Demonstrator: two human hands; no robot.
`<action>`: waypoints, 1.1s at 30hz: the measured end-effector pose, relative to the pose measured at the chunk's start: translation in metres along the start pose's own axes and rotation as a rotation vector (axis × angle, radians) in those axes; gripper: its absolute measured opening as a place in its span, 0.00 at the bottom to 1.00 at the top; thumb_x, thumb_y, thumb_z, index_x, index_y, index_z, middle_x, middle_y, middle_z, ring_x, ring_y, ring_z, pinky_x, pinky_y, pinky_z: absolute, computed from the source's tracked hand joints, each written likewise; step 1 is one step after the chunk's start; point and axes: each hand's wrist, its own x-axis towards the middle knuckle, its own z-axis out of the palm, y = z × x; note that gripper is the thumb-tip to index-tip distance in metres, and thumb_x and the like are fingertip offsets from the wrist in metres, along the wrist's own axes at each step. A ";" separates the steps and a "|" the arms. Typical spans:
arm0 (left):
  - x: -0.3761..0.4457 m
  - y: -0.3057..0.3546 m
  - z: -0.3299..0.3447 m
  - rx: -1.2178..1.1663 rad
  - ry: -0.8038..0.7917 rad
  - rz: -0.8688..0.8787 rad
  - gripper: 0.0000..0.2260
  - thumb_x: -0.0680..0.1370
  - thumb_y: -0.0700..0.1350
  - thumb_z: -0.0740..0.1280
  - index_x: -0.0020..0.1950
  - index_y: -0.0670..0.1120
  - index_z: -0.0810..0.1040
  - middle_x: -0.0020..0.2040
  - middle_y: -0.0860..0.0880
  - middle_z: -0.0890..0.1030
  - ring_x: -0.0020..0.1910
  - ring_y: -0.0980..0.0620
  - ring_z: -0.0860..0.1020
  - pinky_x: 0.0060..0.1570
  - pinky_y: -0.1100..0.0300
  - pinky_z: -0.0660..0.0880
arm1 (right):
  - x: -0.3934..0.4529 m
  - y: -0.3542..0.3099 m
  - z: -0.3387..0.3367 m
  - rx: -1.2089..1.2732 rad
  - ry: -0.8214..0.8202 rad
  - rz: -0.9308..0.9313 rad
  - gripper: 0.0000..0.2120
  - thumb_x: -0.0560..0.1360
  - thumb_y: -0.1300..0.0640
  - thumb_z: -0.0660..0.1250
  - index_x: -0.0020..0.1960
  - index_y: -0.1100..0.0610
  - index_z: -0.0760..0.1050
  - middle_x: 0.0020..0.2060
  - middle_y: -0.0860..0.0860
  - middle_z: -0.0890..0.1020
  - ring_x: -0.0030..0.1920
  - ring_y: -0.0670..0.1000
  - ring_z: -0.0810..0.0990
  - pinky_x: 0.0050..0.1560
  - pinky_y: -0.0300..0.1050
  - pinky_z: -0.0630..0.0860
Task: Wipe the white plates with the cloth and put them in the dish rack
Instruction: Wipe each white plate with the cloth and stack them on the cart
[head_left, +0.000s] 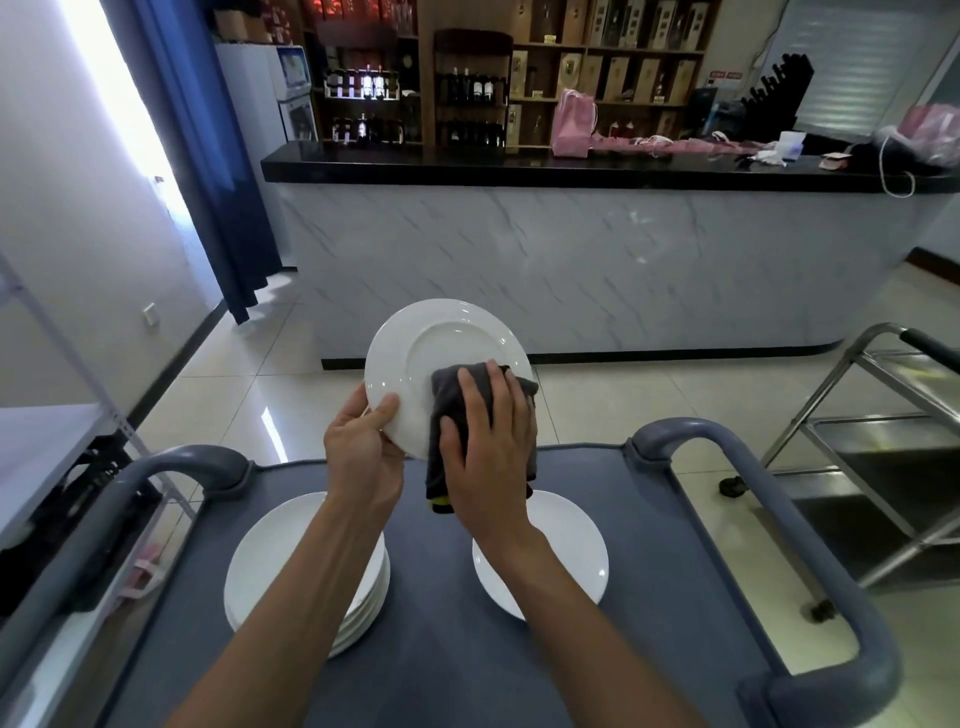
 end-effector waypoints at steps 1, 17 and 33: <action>-0.001 0.000 0.001 0.005 -0.008 -0.001 0.14 0.81 0.35 0.62 0.65 0.43 0.79 0.60 0.41 0.83 0.56 0.42 0.81 0.57 0.45 0.79 | 0.003 0.000 -0.001 -0.013 -0.012 -0.026 0.22 0.82 0.50 0.58 0.75 0.53 0.68 0.77 0.56 0.66 0.76 0.58 0.63 0.74 0.62 0.61; -0.022 -0.014 0.017 0.132 -0.139 -0.018 0.15 0.79 0.32 0.64 0.66 0.40 0.78 0.56 0.40 0.85 0.51 0.43 0.84 0.51 0.51 0.83 | 0.039 0.014 -0.024 0.059 -0.092 -0.087 0.20 0.83 0.56 0.60 0.74 0.56 0.70 0.74 0.56 0.69 0.76 0.58 0.65 0.74 0.61 0.61; -0.038 -0.037 0.014 0.044 -0.195 -0.031 0.19 0.73 0.38 0.70 0.64 0.45 0.82 0.57 0.41 0.84 0.51 0.46 0.83 0.46 0.55 0.82 | 0.078 0.063 -0.055 0.157 -0.143 0.062 0.18 0.84 0.52 0.61 0.71 0.56 0.73 0.70 0.52 0.74 0.72 0.55 0.69 0.71 0.56 0.65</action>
